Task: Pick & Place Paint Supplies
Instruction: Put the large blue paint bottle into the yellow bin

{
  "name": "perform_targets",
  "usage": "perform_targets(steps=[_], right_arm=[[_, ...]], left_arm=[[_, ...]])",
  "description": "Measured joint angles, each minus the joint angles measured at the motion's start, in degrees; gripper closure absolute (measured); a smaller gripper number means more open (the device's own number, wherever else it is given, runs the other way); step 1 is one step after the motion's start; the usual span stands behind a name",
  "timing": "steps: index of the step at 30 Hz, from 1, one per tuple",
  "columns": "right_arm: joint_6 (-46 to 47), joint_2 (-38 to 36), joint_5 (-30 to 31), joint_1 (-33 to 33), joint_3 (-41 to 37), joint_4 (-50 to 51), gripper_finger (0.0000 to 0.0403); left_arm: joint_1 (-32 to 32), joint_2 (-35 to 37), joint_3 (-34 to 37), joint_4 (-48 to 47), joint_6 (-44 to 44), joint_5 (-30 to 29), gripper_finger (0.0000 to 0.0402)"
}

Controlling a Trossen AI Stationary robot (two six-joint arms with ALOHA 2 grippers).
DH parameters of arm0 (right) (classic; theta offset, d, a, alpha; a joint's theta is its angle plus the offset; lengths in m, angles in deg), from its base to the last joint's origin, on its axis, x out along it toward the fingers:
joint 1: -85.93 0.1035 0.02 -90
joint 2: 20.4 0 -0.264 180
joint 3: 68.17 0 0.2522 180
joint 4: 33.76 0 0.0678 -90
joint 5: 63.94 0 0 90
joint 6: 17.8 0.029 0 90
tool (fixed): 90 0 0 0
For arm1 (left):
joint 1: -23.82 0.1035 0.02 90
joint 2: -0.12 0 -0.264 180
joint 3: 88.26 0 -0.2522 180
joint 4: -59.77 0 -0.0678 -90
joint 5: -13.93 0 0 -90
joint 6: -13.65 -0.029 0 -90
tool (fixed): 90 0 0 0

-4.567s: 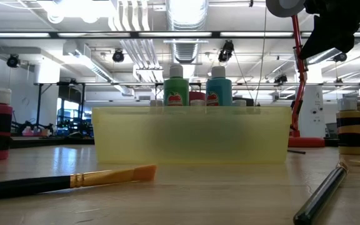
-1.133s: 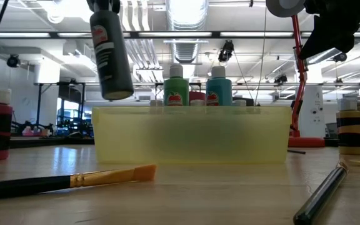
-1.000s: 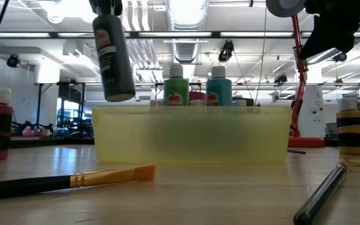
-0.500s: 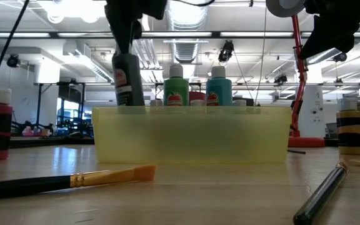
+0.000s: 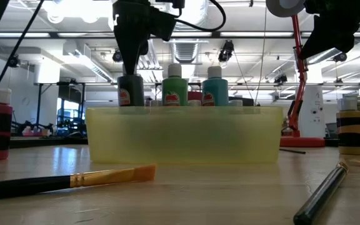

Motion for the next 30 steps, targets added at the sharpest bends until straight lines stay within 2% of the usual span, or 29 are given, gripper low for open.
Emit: perform_targets(steps=[24, 30], right_arm=[[0.0, 0.0, 0.0, 0.0, 0.0, 0.0, 0.0394], [0.0, 0.0, 0.0, 0.0, 0.0, 0.0, 0.0394]], left_arm=[[0.2, -0.4, 0.0, 0.1, 0.3, -2.5, 0.0248], [0.2, -0.3, -1.0, -0.3, 0.4, -3.8, 0.0203]])
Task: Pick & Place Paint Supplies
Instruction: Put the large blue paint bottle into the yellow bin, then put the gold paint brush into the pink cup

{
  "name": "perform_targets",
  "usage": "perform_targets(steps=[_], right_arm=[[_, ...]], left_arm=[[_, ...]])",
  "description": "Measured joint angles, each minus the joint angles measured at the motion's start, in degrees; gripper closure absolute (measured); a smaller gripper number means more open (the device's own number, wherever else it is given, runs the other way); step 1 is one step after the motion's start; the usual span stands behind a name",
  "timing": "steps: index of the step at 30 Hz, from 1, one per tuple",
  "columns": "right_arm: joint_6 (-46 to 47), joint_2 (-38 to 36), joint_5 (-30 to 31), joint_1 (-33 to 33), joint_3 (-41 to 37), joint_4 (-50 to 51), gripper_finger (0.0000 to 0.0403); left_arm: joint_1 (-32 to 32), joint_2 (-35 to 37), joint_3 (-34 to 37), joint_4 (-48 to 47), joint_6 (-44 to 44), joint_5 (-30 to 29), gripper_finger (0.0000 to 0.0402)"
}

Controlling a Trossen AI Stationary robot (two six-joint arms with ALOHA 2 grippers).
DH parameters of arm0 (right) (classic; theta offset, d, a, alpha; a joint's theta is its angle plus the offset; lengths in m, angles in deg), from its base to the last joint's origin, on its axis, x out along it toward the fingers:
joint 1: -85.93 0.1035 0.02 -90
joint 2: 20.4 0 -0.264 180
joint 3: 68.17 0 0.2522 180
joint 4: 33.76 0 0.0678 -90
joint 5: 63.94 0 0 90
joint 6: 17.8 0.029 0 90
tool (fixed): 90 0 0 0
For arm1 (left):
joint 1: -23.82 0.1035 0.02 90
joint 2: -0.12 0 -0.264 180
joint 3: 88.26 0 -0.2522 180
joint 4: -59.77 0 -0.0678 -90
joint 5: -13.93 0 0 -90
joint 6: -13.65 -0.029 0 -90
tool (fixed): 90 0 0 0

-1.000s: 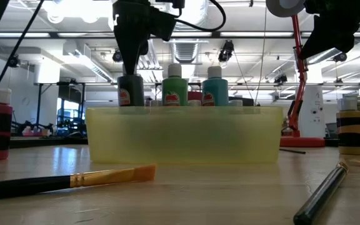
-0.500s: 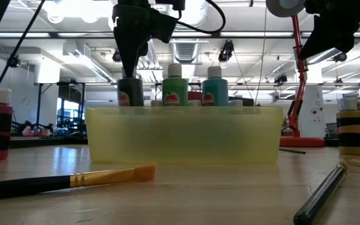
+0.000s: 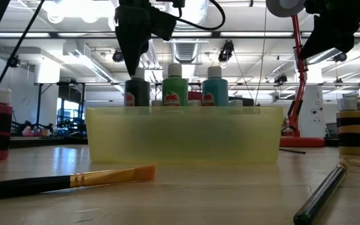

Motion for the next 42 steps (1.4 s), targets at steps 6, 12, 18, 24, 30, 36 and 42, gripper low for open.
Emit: perform_targets(steps=[6, 12, 18, 24, 30, 36, 42], right_arm=[[0.0, 0.0, 0.0, 0.0, 0.0, 0.0, 0.0394], [0.0, 0.0, 0.0, 0.0, 0.0, 0.0, 0.0394], [0.0, 0.0, 0.0, 0.0, 0.0, -0.1, 0.0394], [0.0, 0.0, 0.0, 0.0, 0.0, 0.0, 0.0394], [0.0, 0.0, 0.0, 0.0, 0.0, 0.0, 0.0394], [0.0, 0.0, 0.0, 0.0, 0.0, -0.1, 0.0394], [0.0, 0.0, 0.0, 0.0, 0.0, -0.1, 0.0394]], left_arm=[[-0.3, 0.0, -3.7, -3.0, 1.6, -1.1, 0.0158], [-3.8, 0.7, -11.0, -7.2, 5.4, -4.8, 0.0164], [-10.6, 2.9, -10.9, -1.9, 5.7, -8.8, 0.0198], [-16.7, 2.9, -5.1, 2.1, 5.5, -15.3, 0.0246], [-22.7, 4.3, 1.8, 5.5, 10.5, -21.9, 0.0304], [-28.7, 6.3, 5.5, 6.2, 19.1, -27.7, 0.0351], [-35.8, 10.1, 8.0, 6.4, 27.9, -37.0, 0.0387]])
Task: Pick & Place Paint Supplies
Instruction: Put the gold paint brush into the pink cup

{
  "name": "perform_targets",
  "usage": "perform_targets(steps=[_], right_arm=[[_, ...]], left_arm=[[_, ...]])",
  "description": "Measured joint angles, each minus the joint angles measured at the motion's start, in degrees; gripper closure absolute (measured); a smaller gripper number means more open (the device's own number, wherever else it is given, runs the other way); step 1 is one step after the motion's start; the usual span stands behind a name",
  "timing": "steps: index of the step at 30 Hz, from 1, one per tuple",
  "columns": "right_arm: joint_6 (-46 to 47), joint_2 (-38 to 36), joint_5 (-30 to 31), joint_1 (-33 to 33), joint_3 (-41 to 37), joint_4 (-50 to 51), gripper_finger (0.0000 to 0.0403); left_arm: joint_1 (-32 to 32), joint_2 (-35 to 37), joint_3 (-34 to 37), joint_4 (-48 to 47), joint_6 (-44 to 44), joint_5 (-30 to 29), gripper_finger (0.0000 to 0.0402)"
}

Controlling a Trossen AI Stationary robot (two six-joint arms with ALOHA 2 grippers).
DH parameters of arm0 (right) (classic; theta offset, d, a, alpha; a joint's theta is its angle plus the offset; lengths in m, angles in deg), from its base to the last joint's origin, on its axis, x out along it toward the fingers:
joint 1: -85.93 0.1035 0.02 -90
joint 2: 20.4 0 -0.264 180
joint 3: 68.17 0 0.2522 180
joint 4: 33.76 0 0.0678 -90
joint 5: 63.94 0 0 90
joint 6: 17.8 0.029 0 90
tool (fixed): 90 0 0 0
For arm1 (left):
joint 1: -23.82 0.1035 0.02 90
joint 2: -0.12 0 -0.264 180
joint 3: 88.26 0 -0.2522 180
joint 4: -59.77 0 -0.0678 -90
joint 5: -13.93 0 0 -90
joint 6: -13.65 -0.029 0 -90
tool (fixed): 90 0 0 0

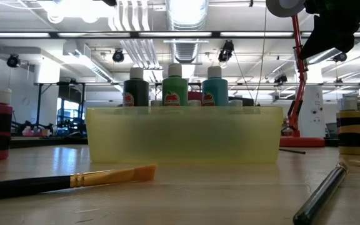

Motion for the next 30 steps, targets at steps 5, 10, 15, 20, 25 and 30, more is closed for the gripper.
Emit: perform_targets(steps=[5, 10, 15, 20, 25, 30], right_arm=[[0.0, 0.0, 0.0, 0.0, 0.0, 0.0, 0.0394], [0.0, 0.0, 0.0, 0.0, 0.0, 0.0, 0.0394], [0.0, 0.0, 0.0, 0.0, 0.0, 0.0, 0.0394], [0.0, 0.0, 0.0, 0.0, 0.0, 0.0, 0.0394], [0.0, 0.0, 0.0, 0.0, 0.0, 0.0, 0.0394], [0.0, 0.0, 0.0, 0.0, 0.0, 0.0, 0.0394]], left_arm=[[-5.2, 4.4, 3.2, 0.3, 8.0, -7.1, 0.0395], [-9.6, 9.6, 8.8, 3.5, 11.2, -12.3, 0.0397], [-12.9, 18.2, 18.2, 12.9, 10.6, -17.2, 0.0397], [-14.6, 28.6, 30.0, 28.5, 3.9, -19.4, 0.0397], [-15.1, 38.3, 42.1, 46.1, -6.4, -19.8, 0.0397], [-15.1, 45.9, 52.3, 61.8, -15.5, -17.6, 0.0397]])
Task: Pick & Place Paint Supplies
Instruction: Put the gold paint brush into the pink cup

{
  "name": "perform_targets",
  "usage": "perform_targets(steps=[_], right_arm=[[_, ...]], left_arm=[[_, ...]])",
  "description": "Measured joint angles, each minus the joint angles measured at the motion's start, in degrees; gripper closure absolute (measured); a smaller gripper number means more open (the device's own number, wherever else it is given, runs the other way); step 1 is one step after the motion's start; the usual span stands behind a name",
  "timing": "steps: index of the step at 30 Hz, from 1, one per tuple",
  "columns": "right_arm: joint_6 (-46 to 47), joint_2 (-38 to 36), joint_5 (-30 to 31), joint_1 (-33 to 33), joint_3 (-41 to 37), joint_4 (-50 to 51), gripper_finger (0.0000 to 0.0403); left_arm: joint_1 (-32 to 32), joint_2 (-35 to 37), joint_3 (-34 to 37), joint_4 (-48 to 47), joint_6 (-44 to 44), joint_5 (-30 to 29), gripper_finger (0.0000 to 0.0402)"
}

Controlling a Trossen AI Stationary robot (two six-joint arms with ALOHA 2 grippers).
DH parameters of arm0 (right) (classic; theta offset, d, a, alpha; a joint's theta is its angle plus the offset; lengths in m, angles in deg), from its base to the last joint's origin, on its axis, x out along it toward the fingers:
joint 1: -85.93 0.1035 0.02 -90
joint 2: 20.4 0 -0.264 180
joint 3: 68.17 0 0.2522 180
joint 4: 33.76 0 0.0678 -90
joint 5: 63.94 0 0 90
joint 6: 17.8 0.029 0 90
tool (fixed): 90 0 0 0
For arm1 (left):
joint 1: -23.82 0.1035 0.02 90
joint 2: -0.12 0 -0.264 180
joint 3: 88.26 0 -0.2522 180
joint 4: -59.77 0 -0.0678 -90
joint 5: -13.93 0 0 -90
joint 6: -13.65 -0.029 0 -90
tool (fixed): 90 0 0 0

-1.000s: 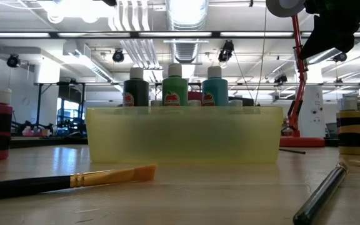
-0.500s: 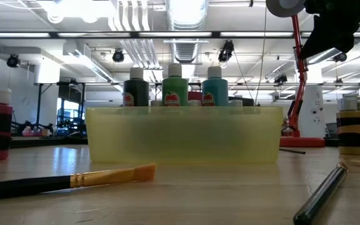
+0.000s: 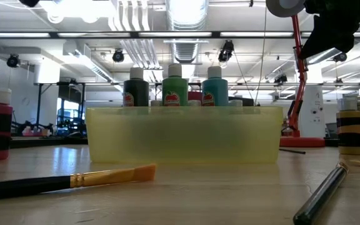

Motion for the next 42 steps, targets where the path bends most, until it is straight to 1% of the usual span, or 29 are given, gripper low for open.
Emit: perform_targets(steps=[4, 8, 13, 32, 34, 37, 42], right_arm=[[0.0, 0.0, 0.0, 0.0, 0.0, 0.0, 0.0394], [0.0, 0.0, 0.0, 0.0, 0.0, 0.0, 0.0394], [0.0, 0.0, 0.0, 0.0, 0.0, 0.0, 0.0394], [-0.2, 0.0, 0.6, 0.0, 0.0, -1.0, 0.0394], [-0.2, 0.0, 1.2, 0.0, 0.0, -2.6, 0.0394], [-1.2, 0.0, 3.9, 0.0, 0.0, -5.9, 0.0394], [-5.5, 0.0, 3.8, 0.0, 0.0, -10.2, 0.0394]], left_arm=[[0.0, 4.7, 6.1, 9.3, -4.5, 3.6, 0.0397], [0.0, 7.2, 9.6, 13.9, -6.6, 4.4, 0.0396], [0.1, 8.2, 11.0, 14.5, -6.8, 4.3, 0.0396], [0.2, 8.3, 10.9, 15.4, -7.1, 4.1, 0.0396], [0.2, 8.3, 10.9, 15.4, -7.1, 4.1, 0.0396], [0.2, 8.3, 10.9, 15.4, -7.1, 4.1, 0.0396], [0.2, 8.3, 10.9, 15.4, -7.1, 4.1, 0.0396]])
